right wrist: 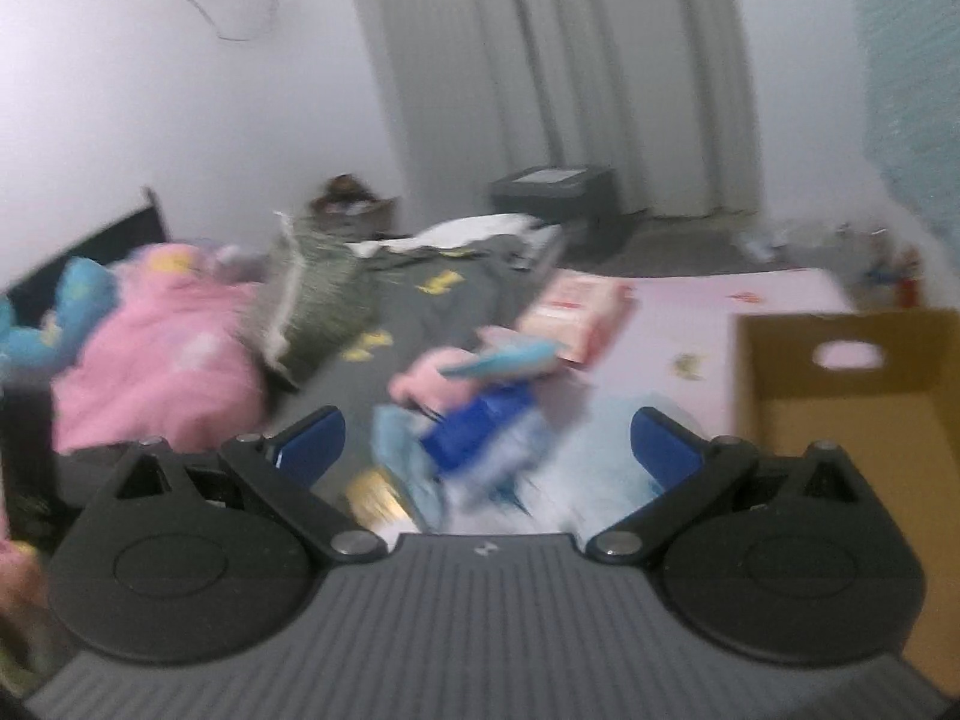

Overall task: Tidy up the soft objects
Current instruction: 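Reach the right gripper into the pile and grasp the white cotton-swab bag, then carry the cotton-swab bag into the cardboard box and open the right gripper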

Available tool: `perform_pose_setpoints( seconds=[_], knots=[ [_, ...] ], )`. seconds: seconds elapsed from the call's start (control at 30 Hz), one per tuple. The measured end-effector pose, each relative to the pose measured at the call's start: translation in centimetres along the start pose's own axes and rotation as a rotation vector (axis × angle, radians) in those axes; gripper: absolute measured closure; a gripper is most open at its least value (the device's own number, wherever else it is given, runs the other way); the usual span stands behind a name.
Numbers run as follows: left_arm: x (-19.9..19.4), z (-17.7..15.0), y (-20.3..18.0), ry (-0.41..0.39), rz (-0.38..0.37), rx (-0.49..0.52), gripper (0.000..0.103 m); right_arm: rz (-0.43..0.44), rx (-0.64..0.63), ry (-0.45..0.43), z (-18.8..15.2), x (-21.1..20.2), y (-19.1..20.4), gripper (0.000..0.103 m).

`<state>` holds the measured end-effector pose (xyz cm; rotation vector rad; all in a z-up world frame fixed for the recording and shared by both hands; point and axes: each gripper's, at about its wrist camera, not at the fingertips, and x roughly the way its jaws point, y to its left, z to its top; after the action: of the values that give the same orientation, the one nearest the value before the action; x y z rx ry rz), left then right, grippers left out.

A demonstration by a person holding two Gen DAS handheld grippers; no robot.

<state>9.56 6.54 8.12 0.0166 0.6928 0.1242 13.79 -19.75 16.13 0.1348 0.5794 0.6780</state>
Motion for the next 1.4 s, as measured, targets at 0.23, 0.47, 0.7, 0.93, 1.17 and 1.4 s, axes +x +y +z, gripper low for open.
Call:
perform_pose_setpoints(
  seconds=[0.23, 0.47, 0.7, 0.93, 1.17, 1.4],
  knots=[
    [7.8, 6.5, 2.0, 0.041, -0.077, -0.076, 0.018, 0.098, 0.153, 0.166, 7.8, 13.5, -6.0, 0.002],
    [17.5, 10.2, 4.9, 0.211, -0.237, -0.347, 0.031, 0.134, 0.416, 0.372, 7.4, 27.9, -12.1, 0.028],
    [24.6, 10.8, 4.9, 0.390, -0.343, -0.467, 0.034, 0.177, 0.596, 0.424, 4.7, 33.1, -15.8, 0.041],
    [26.0, 11.2, 2.9, 0.444, -0.338, -0.460, 0.052, 0.260, 0.734, 0.506, 1.7, 35.8, -17.0, 0.065],
    [22.5, 12.6, 1.2, 0.394, -0.354, -0.408, 0.056, 0.310, 0.729, 0.465, 2.8, 34.1, -16.6, 0.073],
    [15.3, 15.9, -4.9, 0.315, -0.472, -0.289, 0.052, 0.392, 0.694, 0.341, 6.4, 24.3, -18.2, 0.073]
  ],
)
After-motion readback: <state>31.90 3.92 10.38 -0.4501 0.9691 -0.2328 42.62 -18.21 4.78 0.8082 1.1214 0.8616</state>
